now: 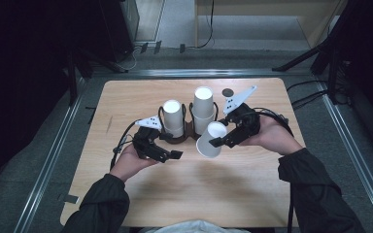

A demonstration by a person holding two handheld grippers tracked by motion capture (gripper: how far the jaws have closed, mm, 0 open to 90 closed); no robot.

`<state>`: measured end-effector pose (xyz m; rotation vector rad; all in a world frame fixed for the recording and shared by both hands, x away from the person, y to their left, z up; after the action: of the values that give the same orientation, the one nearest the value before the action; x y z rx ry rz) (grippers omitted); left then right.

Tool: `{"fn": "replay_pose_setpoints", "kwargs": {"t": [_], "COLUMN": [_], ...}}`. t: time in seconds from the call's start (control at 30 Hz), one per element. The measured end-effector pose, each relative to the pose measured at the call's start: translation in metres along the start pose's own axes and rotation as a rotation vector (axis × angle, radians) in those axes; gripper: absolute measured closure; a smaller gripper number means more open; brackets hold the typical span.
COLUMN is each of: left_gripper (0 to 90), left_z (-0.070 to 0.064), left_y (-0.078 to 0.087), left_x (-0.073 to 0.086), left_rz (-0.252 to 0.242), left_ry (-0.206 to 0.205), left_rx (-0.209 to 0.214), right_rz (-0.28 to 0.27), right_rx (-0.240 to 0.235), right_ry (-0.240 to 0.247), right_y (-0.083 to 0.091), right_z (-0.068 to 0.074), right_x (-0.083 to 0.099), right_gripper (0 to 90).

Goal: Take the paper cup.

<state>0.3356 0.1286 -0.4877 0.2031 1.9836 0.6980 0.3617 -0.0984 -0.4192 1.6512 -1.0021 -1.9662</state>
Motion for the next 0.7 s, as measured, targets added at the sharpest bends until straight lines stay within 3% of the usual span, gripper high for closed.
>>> {"fn": "replay_pose_setpoints", "kwargs": {"t": [0.7], "left_gripper": [12.0], "left_z": [-0.007], "left_y": [-0.013], "left_x": [0.002], "left_rz": [0.027], "left_ry": [-0.036], "left_rx": [0.032], "right_rz": [-0.079], "right_rx": [-0.06], "right_ry": [-0.029], "right_y": [-0.03], "right_z": [0.014], "right_x": [0.024], "right_gripper": [32.7]}}
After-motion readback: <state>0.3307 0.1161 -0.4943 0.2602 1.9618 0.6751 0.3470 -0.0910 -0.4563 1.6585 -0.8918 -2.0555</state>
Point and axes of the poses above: each handheld gripper's, and its own axes: y roughly backward along the jaws, x roughly out of its underside, z roughly to its left, the point moved 5 cm from there along -y, roughly forward along the jaws, and after that the axes turned 6 degrees about x, right-handed, at the moved point
